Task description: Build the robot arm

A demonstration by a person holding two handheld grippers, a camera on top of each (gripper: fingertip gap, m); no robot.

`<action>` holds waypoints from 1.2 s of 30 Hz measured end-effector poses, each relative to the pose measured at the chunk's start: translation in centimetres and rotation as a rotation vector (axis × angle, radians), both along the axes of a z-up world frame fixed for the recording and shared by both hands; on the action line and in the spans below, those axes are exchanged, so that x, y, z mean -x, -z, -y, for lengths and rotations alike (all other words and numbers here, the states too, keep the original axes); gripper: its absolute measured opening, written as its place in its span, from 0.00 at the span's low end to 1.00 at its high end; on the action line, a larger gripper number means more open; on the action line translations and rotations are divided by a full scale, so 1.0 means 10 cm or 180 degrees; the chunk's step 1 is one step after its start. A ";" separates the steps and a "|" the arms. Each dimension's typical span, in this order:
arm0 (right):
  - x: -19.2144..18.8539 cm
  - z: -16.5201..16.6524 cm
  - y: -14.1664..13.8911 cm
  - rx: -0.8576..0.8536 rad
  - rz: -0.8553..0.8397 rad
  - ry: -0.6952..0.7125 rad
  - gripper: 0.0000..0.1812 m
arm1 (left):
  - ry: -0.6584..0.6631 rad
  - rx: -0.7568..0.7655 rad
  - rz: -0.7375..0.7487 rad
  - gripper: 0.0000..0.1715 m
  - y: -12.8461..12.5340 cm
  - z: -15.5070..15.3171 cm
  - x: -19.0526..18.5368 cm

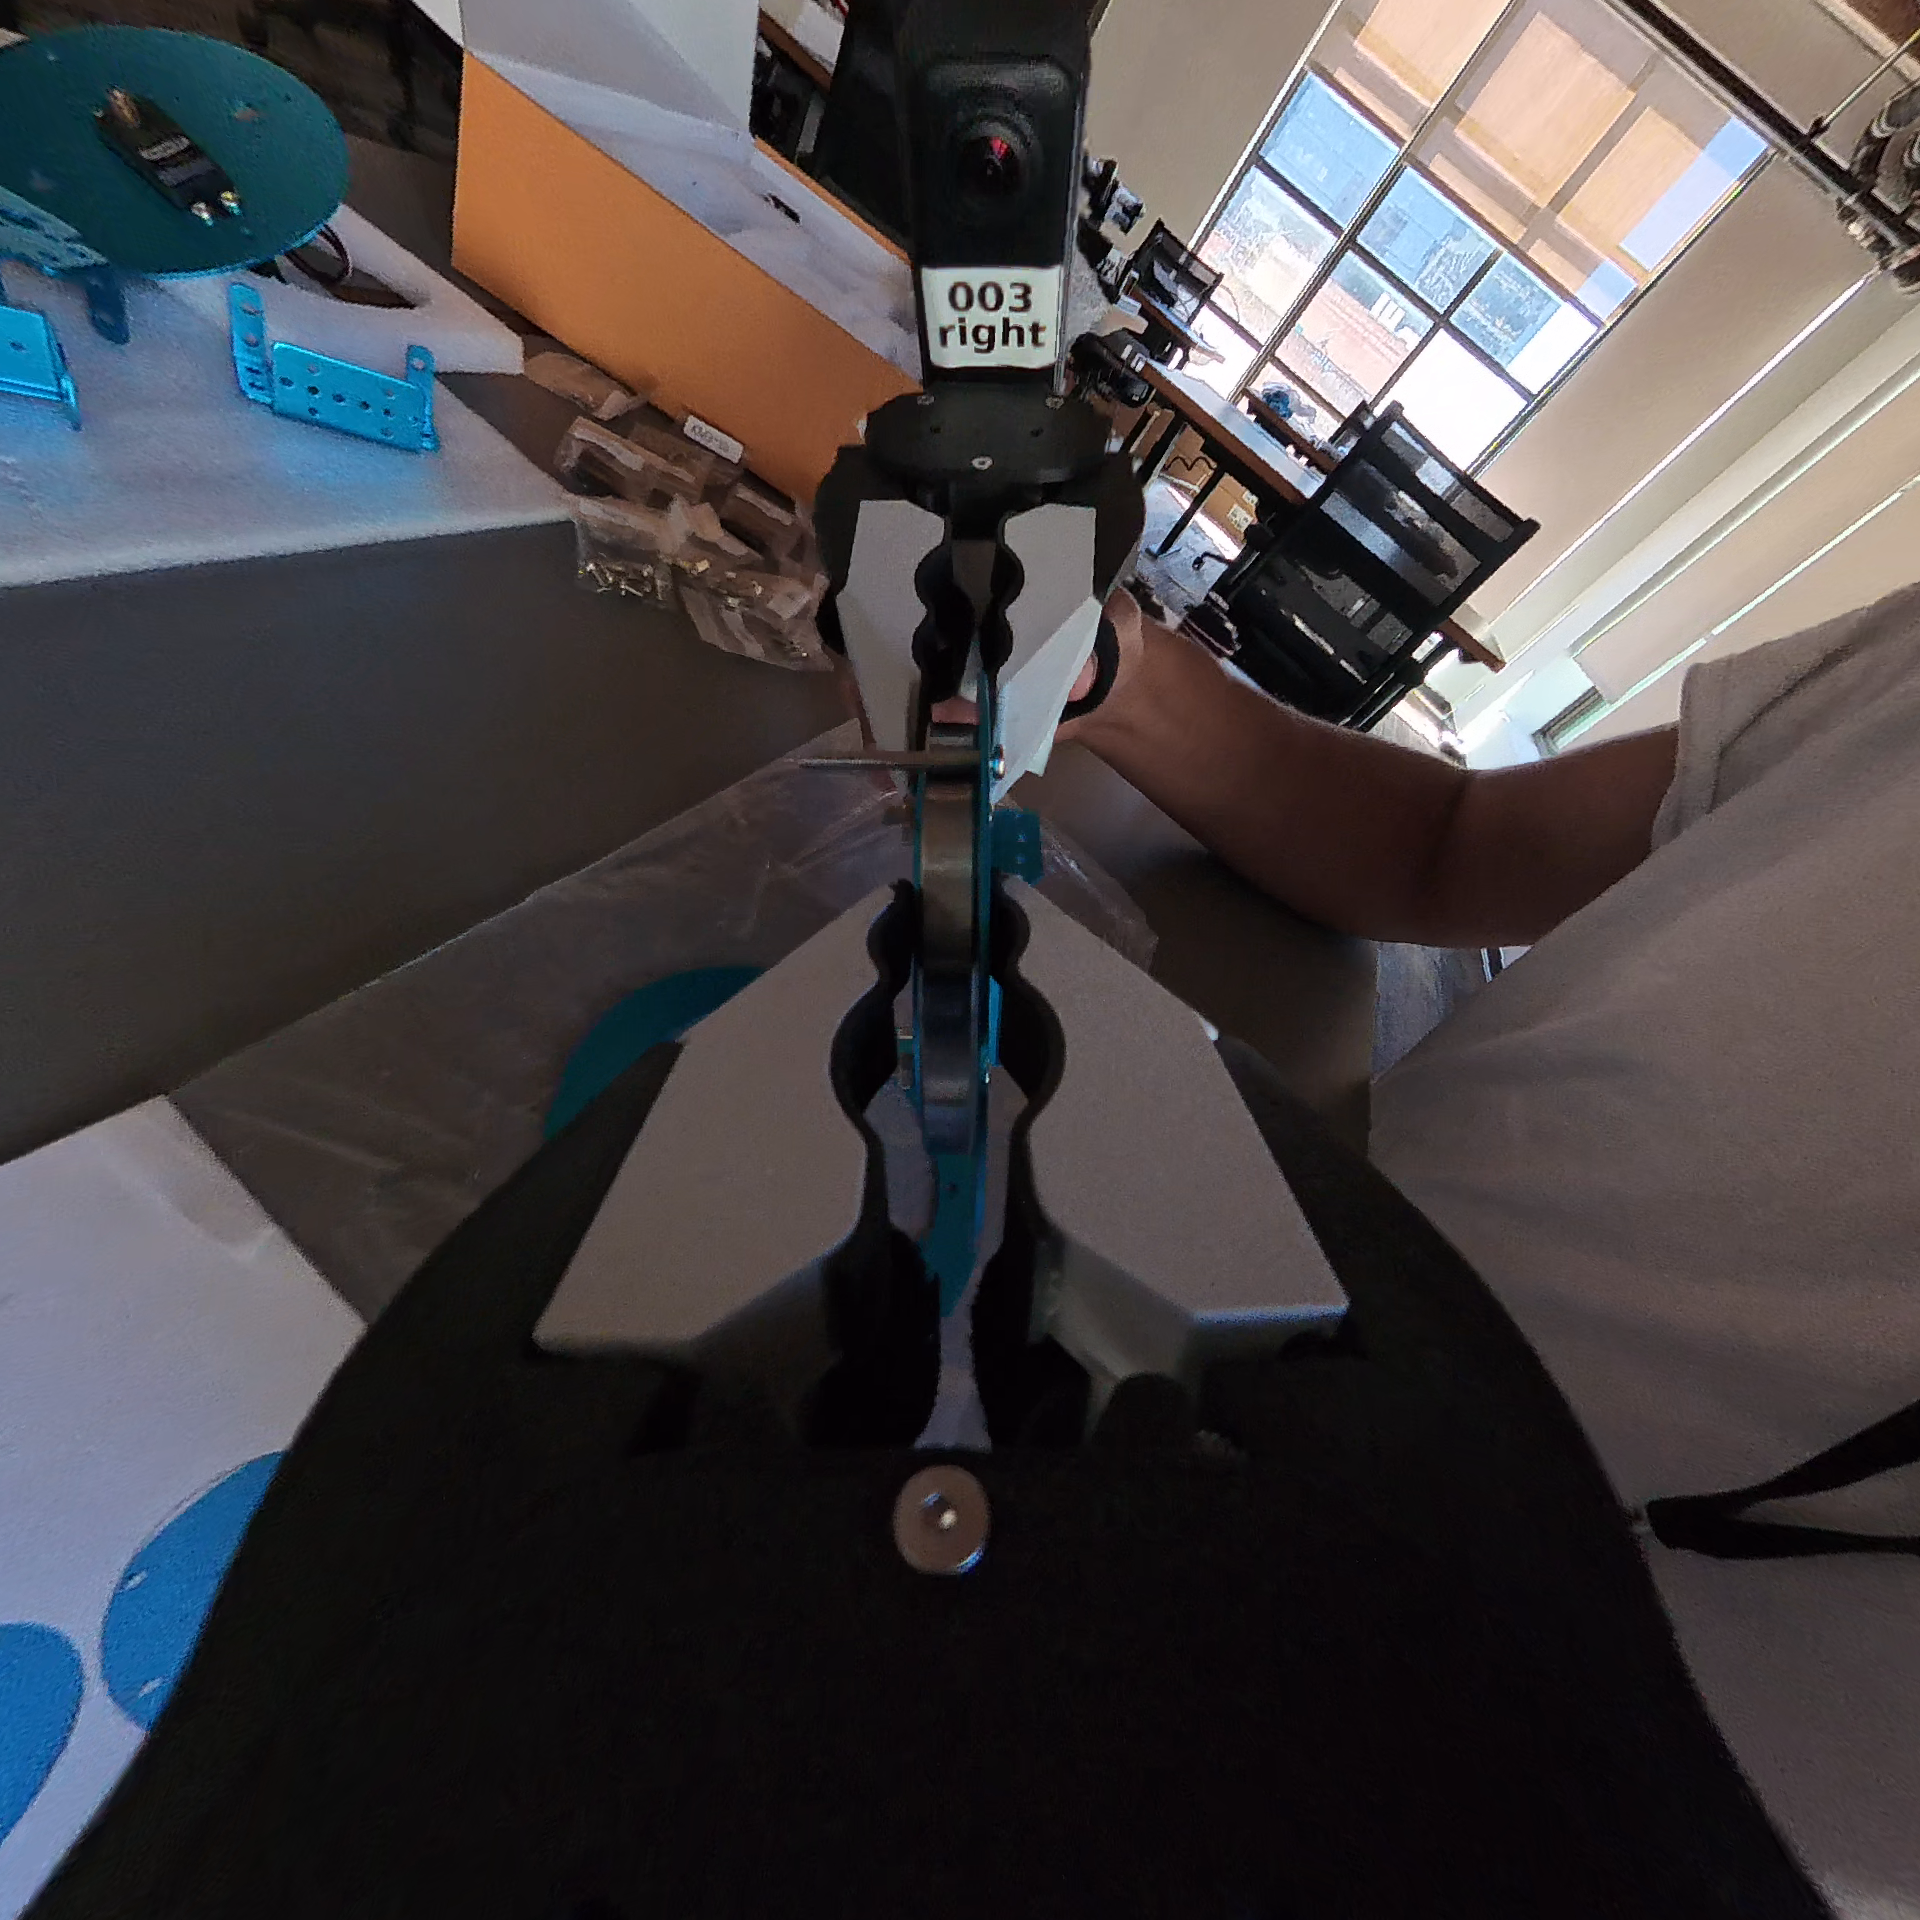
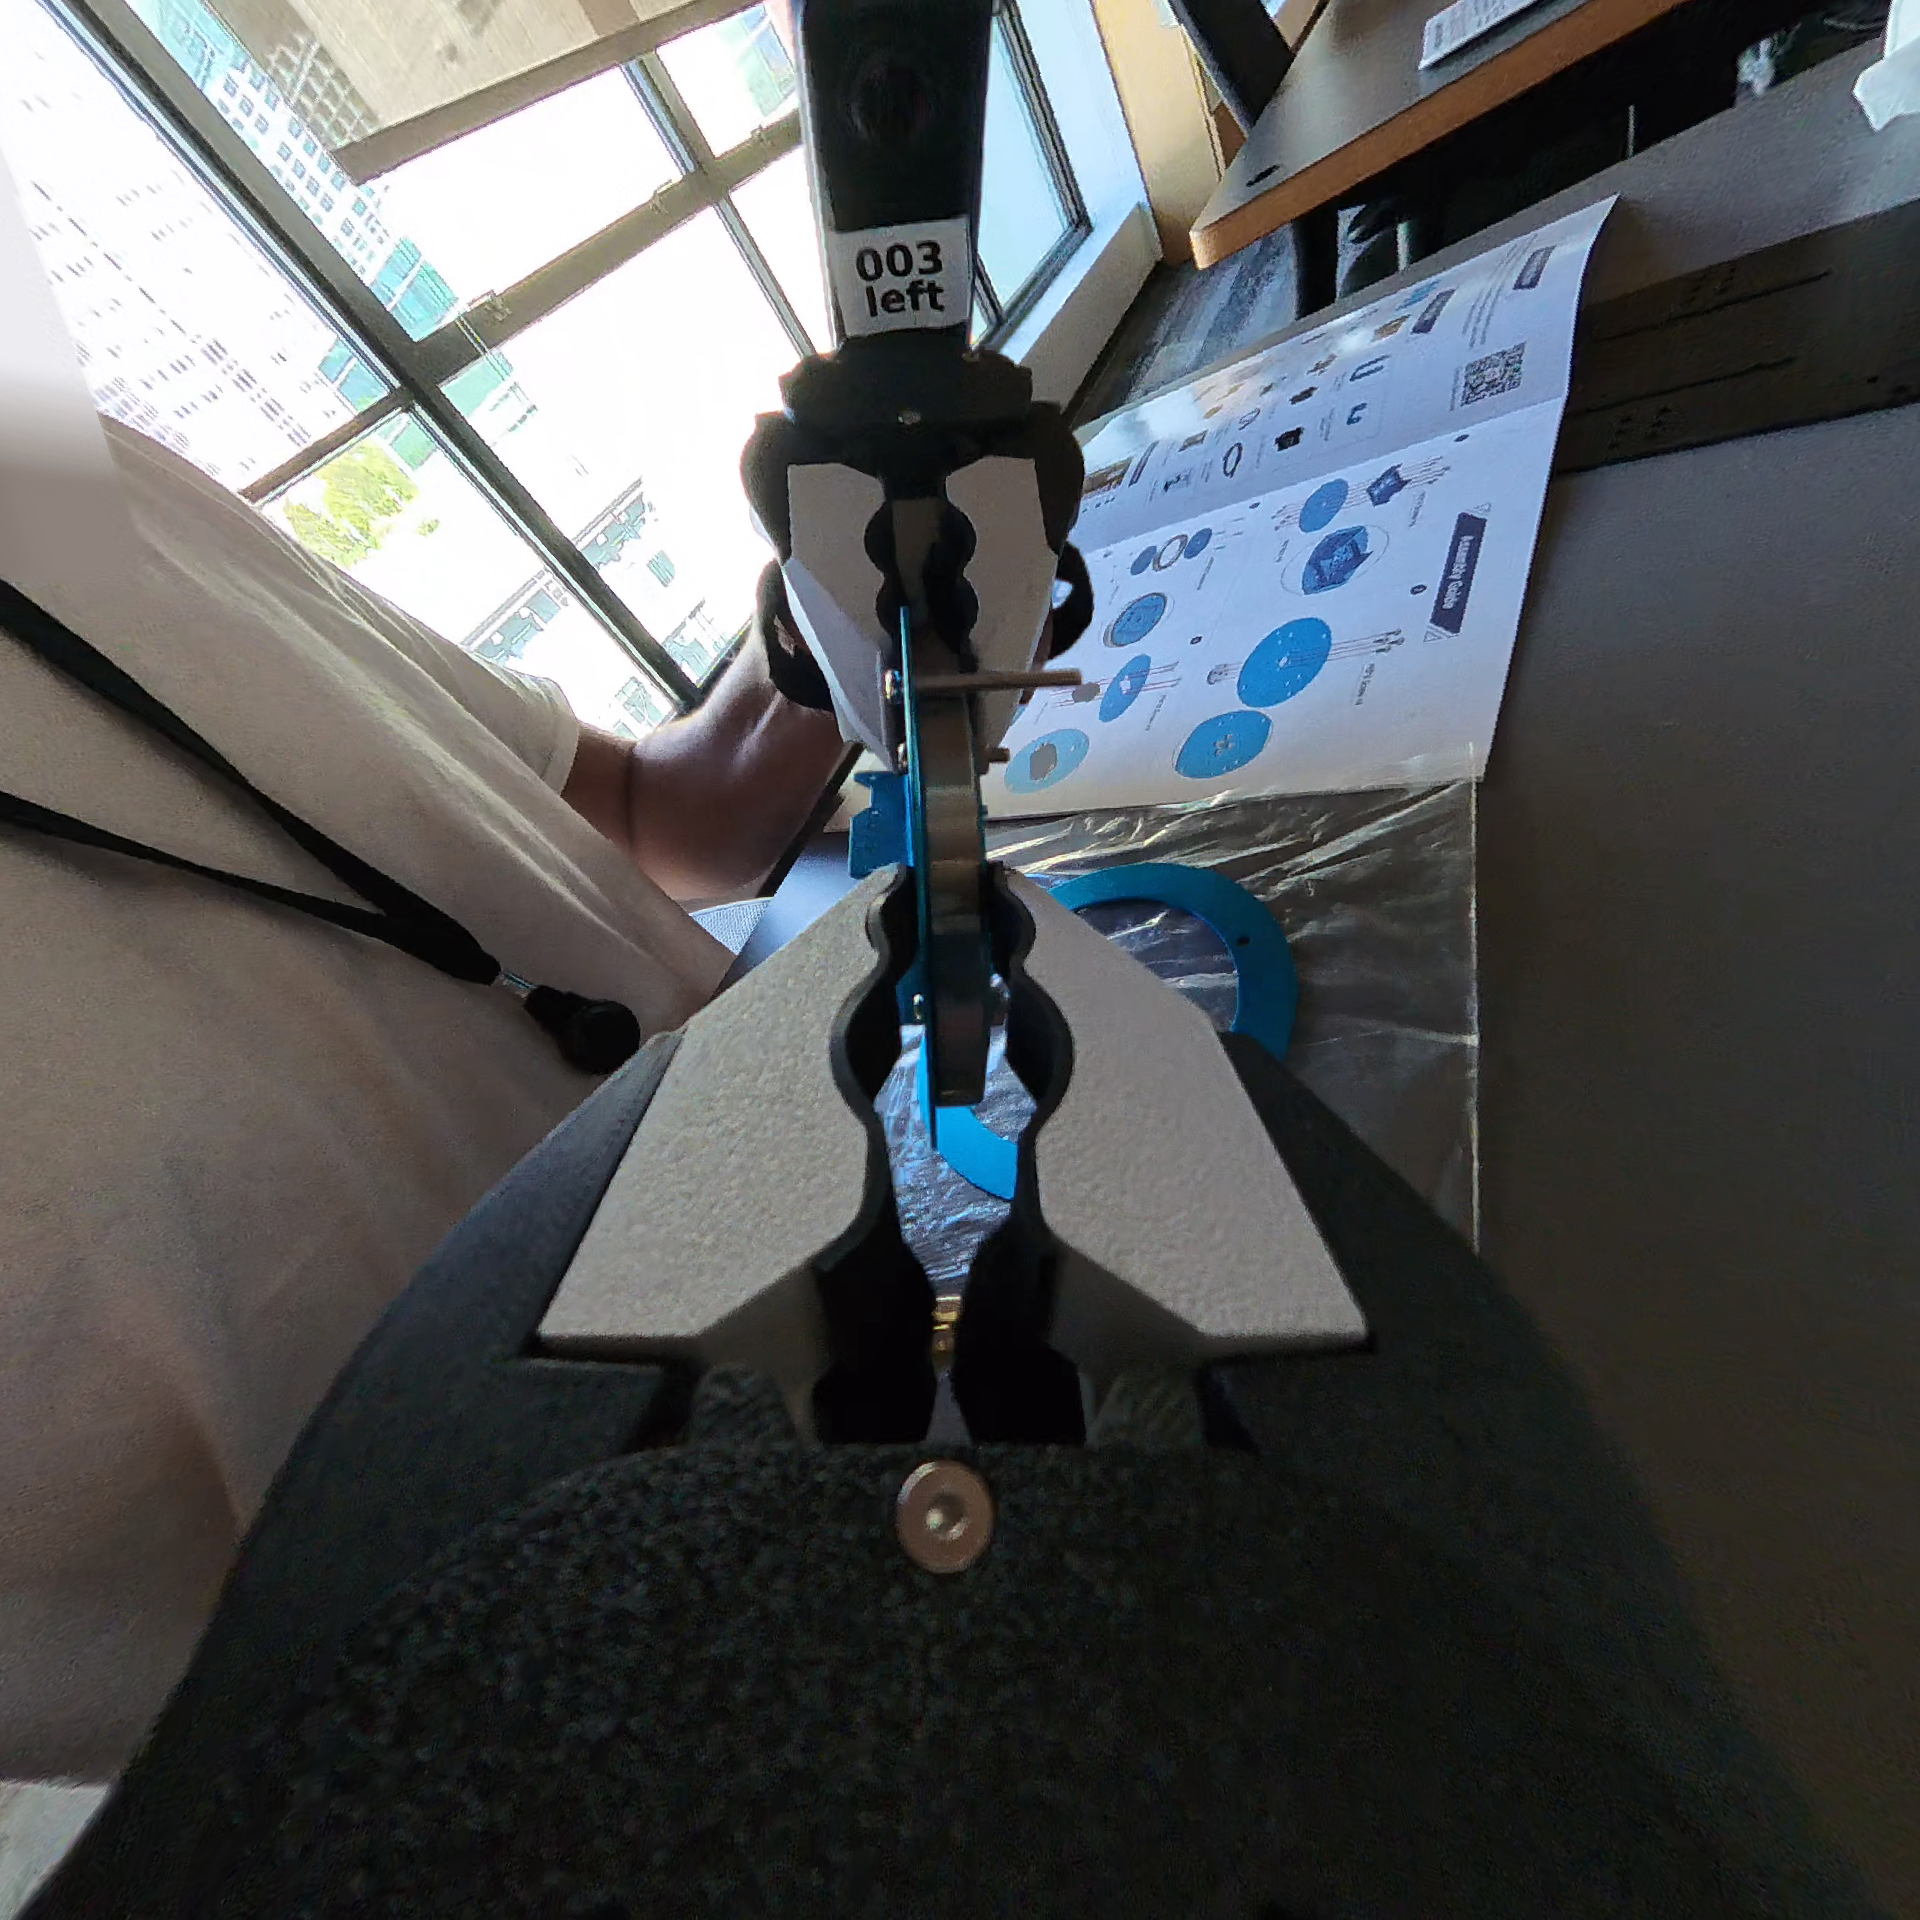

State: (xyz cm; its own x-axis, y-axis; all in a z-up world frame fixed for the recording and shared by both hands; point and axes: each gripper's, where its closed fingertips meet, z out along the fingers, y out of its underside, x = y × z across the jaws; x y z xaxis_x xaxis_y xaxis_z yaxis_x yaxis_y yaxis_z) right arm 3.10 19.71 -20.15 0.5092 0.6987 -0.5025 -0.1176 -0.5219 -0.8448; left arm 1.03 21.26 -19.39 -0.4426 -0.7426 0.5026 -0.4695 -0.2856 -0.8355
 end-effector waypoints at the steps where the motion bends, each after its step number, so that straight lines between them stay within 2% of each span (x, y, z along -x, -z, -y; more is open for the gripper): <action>1: 0.00 -0.01 0.02 0.0016 -0.0014 0.0018 0.07 | 0.0015 -0.0036 -0.0017 0.07 0.01 -0.01 0.00; 9: 0.11 -0.02 0.09 0.0054 0.0041 -0.0026 0.07 | 0.0347 -0.0186 -0.0065 0.07 0.07 -0.03 0.09; 17: 0.17 -0.11 0.09 0.0134 -0.0136 0.0038 0.07 | 0.0422 0.0003 -0.0075 0.07 0.10 -0.07 0.08; 23: 0.21 -0.09 0.13 0.0112 0.0038 -0.0023 0.07 | 0.0505 0.0009 -0.0014 0.07 0.15 -0.04 0.12; 28: 0.14 -0.09 0.19 0.0142 0.0092 0.0042 0.07 | 0.0366 -0.0093 0.0063 0.07 0.19 -0.08 0.09; 31: 0.09 -0.10 0.13 0.0115 -0.0068 0.0071 0.08 | 0.0307 -0.0042 0.0155 0.07 0.13 -0.11 0.09; 34: 0.08 -0.15 -0.01 -0.0043 -0.0150 0.0144 0.16 | 0.0279 -0.0134 0.0191 0.07 0.09 -0.13 0.10; 36: 0.14 -0.19 -0.05 -0.0239 0.0044 0.0178 0.16 | 0.0272 -0.0215 0.0204 0.07 0.08 -0.12 0.10</action>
State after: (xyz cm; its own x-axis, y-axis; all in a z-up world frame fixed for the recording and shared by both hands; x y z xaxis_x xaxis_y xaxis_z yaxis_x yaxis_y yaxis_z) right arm 1.73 21.60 -19.64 0.5549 0.7044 -0.4426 -0.1329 -0.4501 -0.8830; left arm 0.06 22.46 -20.21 -0.5354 -0.7319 0.4215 -0.4349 -0.1889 -0.8805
